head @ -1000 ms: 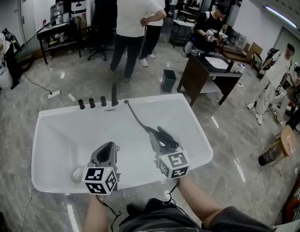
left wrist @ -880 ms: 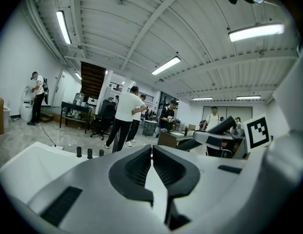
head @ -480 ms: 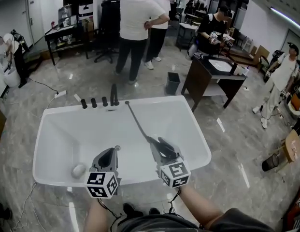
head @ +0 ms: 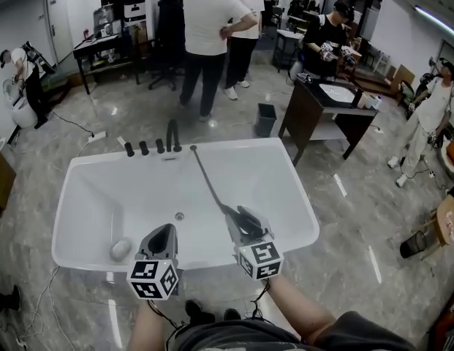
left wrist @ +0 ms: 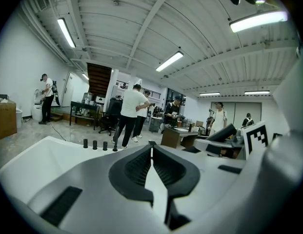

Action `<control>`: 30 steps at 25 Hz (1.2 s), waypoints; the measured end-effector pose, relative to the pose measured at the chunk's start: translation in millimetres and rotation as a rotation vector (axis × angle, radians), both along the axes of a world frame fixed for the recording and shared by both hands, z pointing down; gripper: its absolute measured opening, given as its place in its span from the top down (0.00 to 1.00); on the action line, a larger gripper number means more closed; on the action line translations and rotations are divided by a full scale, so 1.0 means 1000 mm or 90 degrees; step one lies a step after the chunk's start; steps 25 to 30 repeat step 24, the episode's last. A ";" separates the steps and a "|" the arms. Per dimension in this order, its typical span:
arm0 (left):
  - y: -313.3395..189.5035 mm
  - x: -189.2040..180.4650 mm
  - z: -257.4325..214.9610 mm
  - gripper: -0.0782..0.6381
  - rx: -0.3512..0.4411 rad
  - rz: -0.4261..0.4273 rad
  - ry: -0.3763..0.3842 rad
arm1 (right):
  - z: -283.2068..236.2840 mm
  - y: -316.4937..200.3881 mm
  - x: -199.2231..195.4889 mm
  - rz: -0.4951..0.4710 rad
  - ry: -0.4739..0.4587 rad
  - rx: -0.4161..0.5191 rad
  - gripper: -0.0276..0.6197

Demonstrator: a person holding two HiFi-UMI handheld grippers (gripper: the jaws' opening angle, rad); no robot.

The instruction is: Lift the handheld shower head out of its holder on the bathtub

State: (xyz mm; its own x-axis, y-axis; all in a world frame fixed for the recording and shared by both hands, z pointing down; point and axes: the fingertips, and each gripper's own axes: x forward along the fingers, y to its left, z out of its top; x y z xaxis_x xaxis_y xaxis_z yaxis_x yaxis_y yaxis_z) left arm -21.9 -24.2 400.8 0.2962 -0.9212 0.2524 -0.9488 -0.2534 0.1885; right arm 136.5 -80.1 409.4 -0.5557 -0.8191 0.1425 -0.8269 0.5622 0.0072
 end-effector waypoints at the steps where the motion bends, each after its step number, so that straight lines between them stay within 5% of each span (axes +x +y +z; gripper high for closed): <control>1: 0.001 0.000 0.000 0.87 0.000 -0.001 -0.001 | 0.002 0.000 0.000 -0.001 0.000 -0.002 0.74; 30: 0.003 -0.014 0.003 0.87 -0.005 -0.003 -0.002 | 0.010 0.003 -0.017 -0.013 0.011 -0.009 0.74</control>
